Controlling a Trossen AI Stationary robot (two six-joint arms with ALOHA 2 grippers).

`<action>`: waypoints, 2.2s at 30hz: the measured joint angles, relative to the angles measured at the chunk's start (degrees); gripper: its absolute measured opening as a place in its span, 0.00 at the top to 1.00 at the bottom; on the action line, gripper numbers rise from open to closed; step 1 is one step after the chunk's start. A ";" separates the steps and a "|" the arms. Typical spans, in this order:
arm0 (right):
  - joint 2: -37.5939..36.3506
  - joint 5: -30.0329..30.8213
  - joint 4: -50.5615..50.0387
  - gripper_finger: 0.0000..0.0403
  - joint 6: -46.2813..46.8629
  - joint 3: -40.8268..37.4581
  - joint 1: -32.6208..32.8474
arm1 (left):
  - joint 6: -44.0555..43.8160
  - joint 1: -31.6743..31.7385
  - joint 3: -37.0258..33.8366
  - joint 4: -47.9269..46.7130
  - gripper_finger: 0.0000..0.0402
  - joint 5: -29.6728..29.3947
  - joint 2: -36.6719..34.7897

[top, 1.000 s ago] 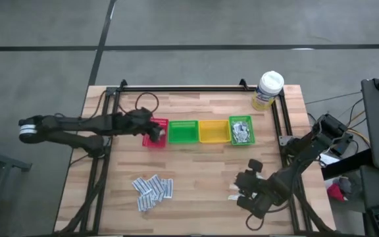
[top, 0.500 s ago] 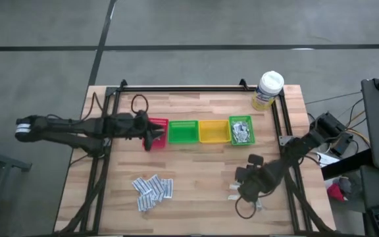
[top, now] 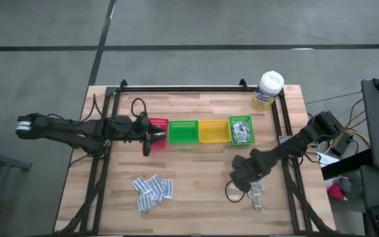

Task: Pick & Place First Aid Supplies
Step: Put the green bandage into the red bin

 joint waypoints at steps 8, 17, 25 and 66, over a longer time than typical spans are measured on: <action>0.00 -0.05 7.02 0.72 2.83 -2.49 -0.13 | 0.02 0.00 -0.02 0.02 0.66 -0.06 0.00; 0.00 -0.02 9.69 0.75 5.19 -5.84 -0.13 | -0.07 0.02 -0.02 0.04 0.66 -0.10 0.00; 0.00 0.24 9.86 0.77 5.32 -5.96 -0.13 | -0.15 0.02 -0.02 0.07 0.66 -0.13 0.00; -0.29 2.68 12.44 0.83 9.68 -8.44 -0.11 | -0.20 0.02 -0.02 0.09 0.66 -0.13 0.02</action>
